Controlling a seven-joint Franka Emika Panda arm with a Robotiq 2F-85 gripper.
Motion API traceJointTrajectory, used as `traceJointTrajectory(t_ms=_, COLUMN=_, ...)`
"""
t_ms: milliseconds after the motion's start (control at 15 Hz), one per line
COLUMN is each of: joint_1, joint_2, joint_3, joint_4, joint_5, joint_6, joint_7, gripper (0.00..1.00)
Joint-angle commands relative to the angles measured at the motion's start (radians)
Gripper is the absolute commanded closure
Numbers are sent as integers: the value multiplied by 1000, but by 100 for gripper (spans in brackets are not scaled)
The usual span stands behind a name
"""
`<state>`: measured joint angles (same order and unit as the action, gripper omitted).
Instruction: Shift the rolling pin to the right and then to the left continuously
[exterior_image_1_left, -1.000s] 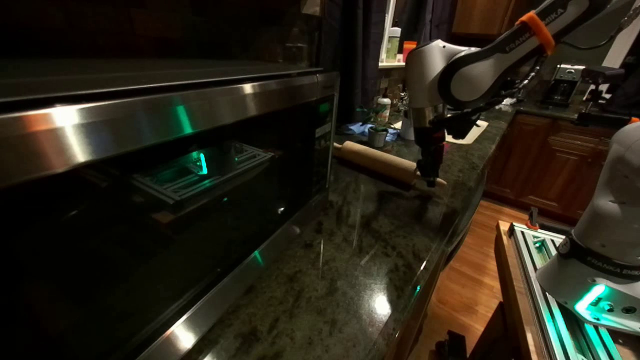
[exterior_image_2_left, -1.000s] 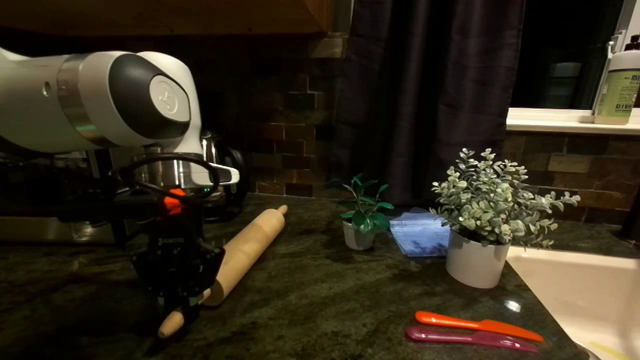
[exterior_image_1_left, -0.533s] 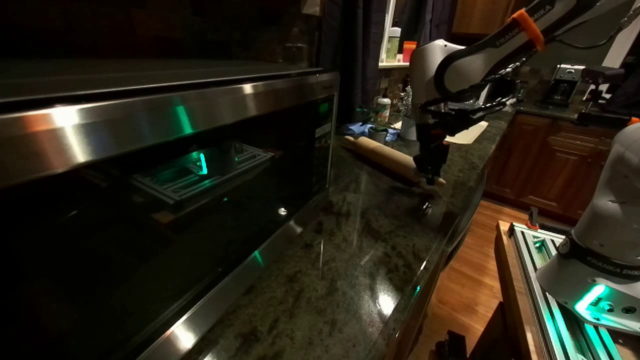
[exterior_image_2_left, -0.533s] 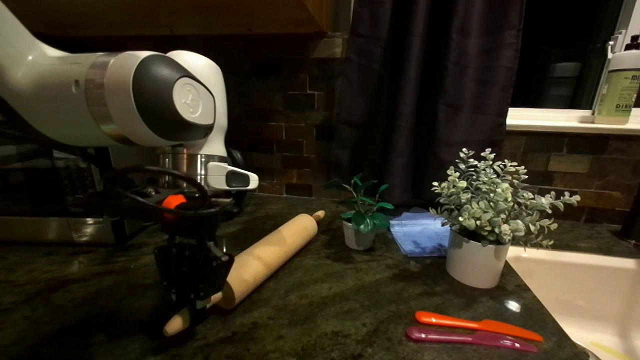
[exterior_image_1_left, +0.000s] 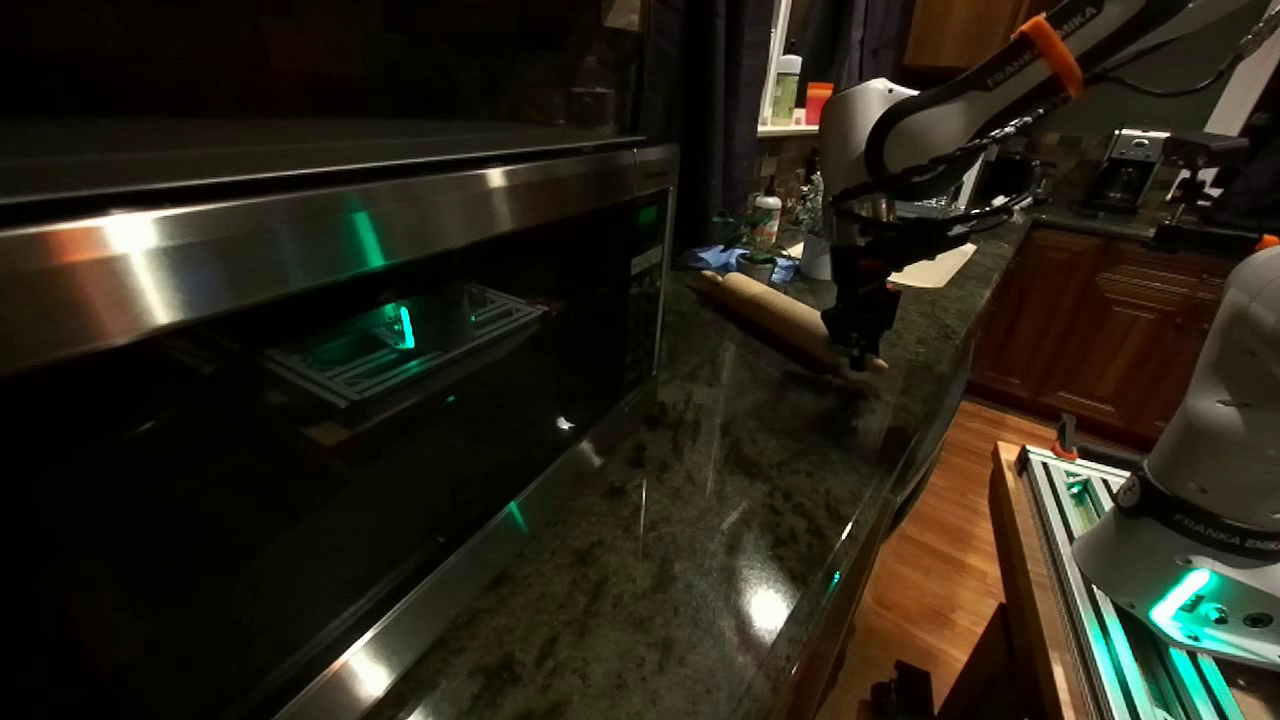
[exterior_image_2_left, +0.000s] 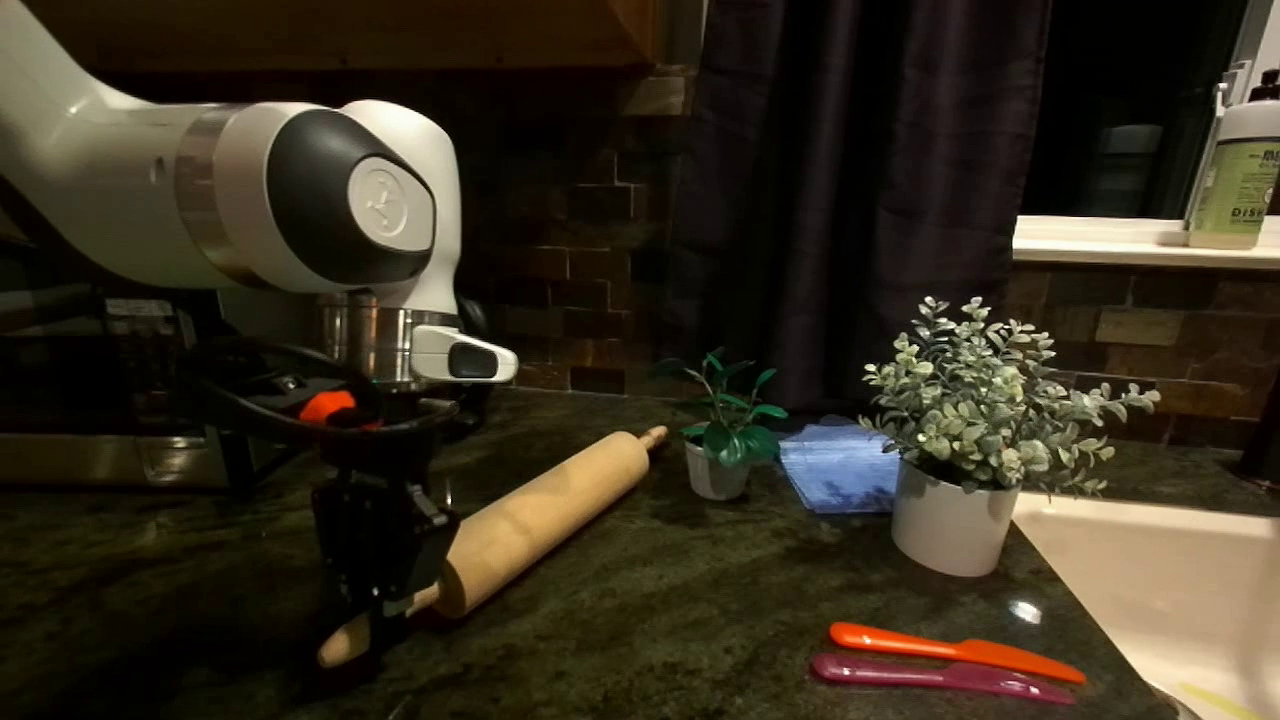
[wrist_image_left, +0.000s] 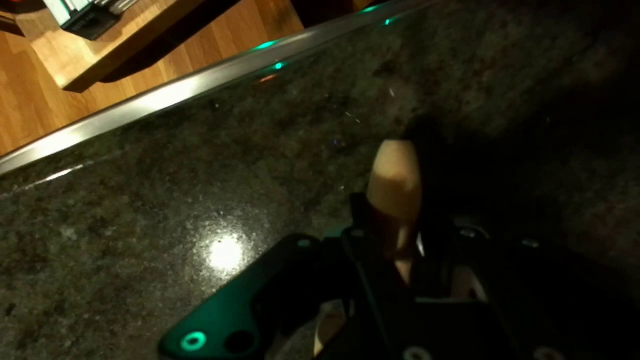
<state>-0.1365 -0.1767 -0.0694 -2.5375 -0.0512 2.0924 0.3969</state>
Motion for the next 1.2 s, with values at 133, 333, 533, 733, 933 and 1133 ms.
traceJointTrajectory(t_ms=133, joint_1=-1, joint_2=-9, joint_3=8, joint_4=1, joint_5=-15, joint_6=-18, joint_7=33, gripper=25)
traceJointTrajectory(t_ms=333, joint_1=9, joint_2=-66, joint_3=41, joint_4=-10, joint_5=-81, joint_6=-30, joint_7=86, gripper=3)
traceJointTrajectory(t_ms=533, joint_1=17, joint_2=-145, joint_3=80, joint_4=-33, joint_5=-146, joint_6=7, joint_7=127, gripper=0)
traceJointTrajectory(t_ms=733, joint_1=17, joint_2=-205, joint_3=110, joint_4=-33, joint_5=-154, joint_6=13, joint_7=155, gripper=0)
traceJointTrajectory(t_ms=933, joint_1=12, joint_2=-265, joint_3=126, joint_4=-31, joint_5=-119, joint_6=5, joint_7=182, gripper=0)
traceJointTrajectory(t_ms=1133, joint_1=6, joint_2=-310, joint_3=133, joint_4=-31, joint_5=-107, joint_6=-3, joint_7=214, gripper=0)
